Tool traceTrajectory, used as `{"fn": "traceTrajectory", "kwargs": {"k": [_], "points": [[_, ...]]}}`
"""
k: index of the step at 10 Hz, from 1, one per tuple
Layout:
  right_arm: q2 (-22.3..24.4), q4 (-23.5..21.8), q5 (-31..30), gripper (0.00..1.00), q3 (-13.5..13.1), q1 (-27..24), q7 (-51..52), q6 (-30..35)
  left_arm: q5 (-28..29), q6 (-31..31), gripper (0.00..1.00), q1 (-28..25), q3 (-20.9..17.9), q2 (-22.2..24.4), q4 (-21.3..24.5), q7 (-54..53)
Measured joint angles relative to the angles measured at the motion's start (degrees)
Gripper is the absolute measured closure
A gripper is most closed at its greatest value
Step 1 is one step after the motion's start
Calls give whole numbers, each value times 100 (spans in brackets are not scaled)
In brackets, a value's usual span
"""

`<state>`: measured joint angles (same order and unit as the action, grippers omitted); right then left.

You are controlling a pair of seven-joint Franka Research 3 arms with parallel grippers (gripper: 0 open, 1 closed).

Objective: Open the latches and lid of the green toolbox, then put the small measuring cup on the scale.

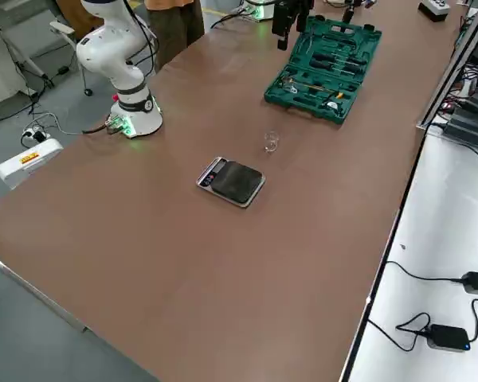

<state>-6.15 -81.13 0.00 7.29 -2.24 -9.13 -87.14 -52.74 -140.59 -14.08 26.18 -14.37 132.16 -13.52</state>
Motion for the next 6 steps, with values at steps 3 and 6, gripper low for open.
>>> {"fn": "traceTrajectory", "kwargs": {"k": [3, 6], "points": [[-29, -107, 0, 0, 18, 59, -274, 12, 0, -9, 99, 0, 2, -4, 37, -2], [9, -611, 1, 0, 67, 383, -799, -294, 0, -228, 99, 1, 6, -47, 148, -2]]}}
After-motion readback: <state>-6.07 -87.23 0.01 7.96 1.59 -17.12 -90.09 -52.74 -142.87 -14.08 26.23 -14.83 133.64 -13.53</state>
